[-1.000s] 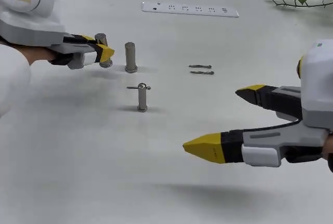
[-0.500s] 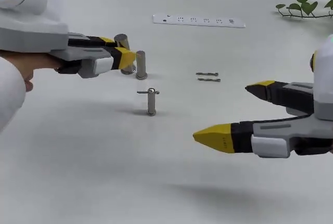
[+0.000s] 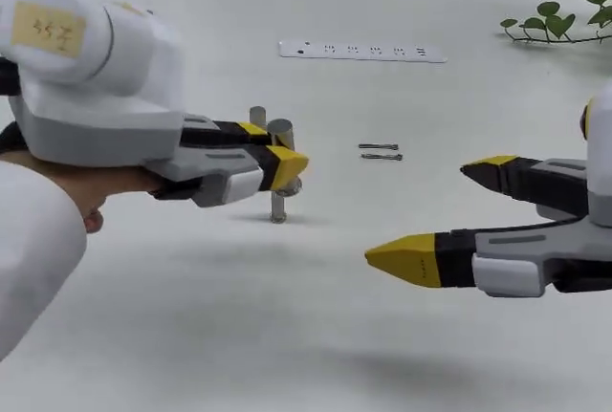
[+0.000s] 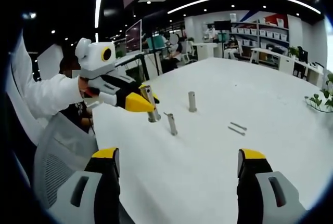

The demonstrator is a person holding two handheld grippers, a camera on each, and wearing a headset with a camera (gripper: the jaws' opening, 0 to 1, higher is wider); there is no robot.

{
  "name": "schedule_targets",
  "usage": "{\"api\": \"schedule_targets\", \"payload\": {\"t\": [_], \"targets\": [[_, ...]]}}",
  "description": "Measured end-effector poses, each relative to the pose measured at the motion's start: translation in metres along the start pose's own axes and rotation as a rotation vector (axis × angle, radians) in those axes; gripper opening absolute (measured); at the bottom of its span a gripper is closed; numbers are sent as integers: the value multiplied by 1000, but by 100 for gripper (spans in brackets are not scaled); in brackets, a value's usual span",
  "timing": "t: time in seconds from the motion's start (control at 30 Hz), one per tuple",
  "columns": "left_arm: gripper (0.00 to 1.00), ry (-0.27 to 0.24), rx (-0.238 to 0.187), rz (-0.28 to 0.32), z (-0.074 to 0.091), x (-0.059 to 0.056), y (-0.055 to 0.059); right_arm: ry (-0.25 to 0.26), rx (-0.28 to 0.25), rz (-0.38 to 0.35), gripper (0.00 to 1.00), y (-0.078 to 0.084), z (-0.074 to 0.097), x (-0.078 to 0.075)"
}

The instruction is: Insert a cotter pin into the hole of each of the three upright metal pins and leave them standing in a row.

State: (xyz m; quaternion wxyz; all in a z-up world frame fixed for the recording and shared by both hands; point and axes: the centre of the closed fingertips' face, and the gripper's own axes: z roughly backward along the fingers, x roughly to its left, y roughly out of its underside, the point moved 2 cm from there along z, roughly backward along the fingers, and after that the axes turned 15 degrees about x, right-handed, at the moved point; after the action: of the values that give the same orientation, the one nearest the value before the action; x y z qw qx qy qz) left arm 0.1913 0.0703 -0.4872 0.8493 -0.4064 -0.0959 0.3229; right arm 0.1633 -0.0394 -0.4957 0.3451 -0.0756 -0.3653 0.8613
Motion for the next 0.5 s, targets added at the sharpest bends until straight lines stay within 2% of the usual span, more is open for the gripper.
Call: {"api": "schedule_targets", "payload": {"t": [0.2, 0.5], "targets": [[10, 20, 59, -16, -21, -12, 15, 7, 1, -15, 92, 4, 2, -3], [10, 21, 97, -26, -38, -17, 29, -1, 2, -21, 91, 8, 3, -3]]}}
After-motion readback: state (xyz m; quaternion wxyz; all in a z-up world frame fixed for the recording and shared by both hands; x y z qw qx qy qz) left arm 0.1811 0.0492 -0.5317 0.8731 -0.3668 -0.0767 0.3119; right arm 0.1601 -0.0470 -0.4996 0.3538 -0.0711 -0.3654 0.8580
